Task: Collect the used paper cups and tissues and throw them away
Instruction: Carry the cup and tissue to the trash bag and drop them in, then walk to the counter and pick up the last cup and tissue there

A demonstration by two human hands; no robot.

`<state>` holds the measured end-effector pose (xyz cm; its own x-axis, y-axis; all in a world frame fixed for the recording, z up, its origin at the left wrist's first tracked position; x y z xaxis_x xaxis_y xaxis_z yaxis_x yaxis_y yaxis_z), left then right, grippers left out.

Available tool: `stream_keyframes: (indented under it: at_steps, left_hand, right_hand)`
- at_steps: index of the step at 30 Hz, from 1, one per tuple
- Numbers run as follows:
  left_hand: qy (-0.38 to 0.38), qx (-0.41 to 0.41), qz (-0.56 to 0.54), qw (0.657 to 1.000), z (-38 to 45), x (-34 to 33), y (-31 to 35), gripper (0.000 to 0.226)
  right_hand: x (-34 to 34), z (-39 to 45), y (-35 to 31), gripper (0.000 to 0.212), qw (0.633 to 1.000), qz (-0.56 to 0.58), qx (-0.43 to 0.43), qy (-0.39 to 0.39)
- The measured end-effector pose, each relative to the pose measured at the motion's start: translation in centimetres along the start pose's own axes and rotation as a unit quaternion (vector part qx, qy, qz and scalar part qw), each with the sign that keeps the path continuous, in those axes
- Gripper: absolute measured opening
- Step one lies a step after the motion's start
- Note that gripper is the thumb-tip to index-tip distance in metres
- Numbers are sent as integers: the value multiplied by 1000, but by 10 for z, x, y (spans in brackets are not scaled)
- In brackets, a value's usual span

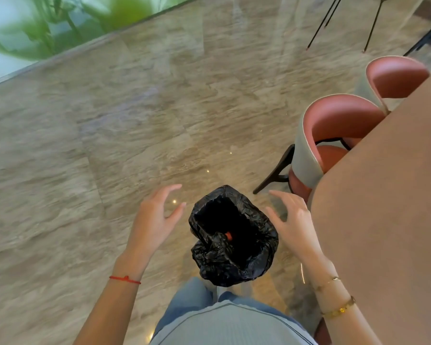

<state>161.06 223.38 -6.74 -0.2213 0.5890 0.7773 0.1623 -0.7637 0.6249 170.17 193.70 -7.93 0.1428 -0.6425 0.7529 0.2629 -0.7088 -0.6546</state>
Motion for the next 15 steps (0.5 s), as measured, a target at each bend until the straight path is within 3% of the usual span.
stream_keyframes:
  at_steps: [7,15]
  left_hand:
    - [-19,-40,-10,999,-18,-10,24,48]
    - [-97,-163,4,982,-50,-17,51,47]
  right_hand:
    - [29,-55,6,38,997,-34,-38,63]
    - [41,-179,-11,39,975,-47,-143,162]
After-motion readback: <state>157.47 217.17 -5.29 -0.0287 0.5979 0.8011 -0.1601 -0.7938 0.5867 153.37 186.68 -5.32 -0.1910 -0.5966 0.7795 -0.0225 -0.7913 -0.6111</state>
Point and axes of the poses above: each hand's wrist, its own z-axis towards the middle knuckle, its own x-axis out of the back of the hand, y = z × x, the point moved 10 cm from there along z, towards the middle knuckle
